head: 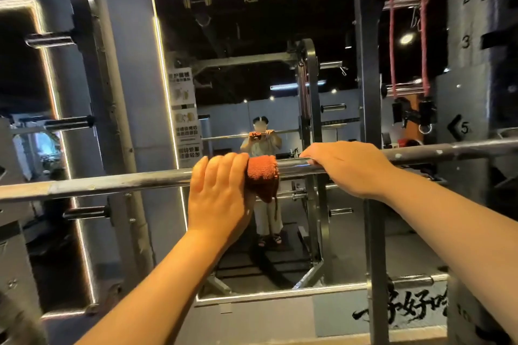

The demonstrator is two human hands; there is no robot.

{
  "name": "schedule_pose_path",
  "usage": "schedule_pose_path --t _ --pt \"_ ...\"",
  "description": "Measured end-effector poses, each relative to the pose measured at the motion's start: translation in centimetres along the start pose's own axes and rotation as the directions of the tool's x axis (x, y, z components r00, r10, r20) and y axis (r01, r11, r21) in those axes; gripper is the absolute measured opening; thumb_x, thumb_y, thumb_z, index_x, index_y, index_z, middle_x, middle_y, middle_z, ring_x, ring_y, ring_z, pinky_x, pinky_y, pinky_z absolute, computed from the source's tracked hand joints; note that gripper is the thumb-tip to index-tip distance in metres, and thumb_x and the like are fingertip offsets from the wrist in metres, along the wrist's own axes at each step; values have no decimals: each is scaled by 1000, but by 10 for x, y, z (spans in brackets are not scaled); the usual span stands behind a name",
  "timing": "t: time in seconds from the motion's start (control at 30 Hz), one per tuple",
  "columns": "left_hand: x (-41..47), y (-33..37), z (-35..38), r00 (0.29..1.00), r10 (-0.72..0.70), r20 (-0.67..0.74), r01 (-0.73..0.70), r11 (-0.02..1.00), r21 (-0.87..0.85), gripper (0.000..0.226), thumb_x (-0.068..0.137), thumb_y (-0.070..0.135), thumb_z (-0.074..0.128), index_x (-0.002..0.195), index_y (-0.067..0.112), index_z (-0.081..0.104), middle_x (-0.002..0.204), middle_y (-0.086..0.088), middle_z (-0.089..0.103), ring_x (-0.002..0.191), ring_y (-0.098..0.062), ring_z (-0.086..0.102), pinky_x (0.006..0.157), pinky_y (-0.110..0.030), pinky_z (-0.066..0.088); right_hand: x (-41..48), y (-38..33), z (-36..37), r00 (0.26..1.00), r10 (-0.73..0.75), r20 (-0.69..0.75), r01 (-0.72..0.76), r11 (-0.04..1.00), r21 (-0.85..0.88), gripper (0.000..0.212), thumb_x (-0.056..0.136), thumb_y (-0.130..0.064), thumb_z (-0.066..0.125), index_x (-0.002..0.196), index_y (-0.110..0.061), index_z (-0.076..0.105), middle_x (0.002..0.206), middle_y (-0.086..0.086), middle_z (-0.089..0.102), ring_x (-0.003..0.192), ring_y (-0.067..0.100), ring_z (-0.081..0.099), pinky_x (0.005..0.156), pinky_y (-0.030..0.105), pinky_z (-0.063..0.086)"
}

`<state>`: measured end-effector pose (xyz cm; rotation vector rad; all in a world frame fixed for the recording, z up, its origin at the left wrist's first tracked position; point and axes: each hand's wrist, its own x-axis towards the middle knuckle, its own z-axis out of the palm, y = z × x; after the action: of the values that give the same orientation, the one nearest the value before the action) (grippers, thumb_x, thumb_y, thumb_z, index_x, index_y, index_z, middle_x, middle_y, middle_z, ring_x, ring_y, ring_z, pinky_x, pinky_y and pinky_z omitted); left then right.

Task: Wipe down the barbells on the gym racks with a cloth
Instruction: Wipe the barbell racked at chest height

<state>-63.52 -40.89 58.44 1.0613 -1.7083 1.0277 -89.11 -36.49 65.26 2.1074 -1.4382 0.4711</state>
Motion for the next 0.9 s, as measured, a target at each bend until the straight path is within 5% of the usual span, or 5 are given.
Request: schedule_pose_path --t 0.13,0.27,0.4,0.63,0.9 --pt "19 60 -3 963 -252 92 258 964 -69 49 77 32 50 121 11 54 118 -14 55 115 -38 48 112 -58 29 4 -6 -2 1000 -3 -16 3 1000 -19 27 109 -32 27 130 -28 43 109 -5 65 85 18 60 78 41 53" --pt "32 100 -9 959 -18 283 60 988 -142 65 85 40 55 141 12 34 139 -11 39 135 -35 34 123 -50 14 3 -5 1 1000 6 8 -6 1000 11 54 102 -62 15 138 -31 40 118 -8 62 100 17 64 92 42 53" --pt "30 65 -27 950 166 263 -48 914 -403 62 87 29 49 146 11 45 149 -7 47 144 -25 34 127 -38 13 -1 -34 11 931 99 -352 -35 982 184 64 104 -51 14 139 -19 57 144 0 55 139 18 43 124 45 16" --pt "18 30 -37 984 -21 178 124 797 -591 54 87 25 36 133 14 63 133 0 64 125 -11 54 114 -31 38 -1 -72 18 972 41 -231 27 960 280 69 104 -61 15 158 -21 30 148 -4 51 135 14 44 116 38 26" --pt "18 23 -29 969 -44 244 146 897 -416 49 91 28 39 132 13 62 126 -5 66 122 -23 56 111 -39 37 -34 5 32 927 142 -346 -116 989 94 44 102 -56 33 123 -24 56 108 -8 59 100 16 53 97 38 40"
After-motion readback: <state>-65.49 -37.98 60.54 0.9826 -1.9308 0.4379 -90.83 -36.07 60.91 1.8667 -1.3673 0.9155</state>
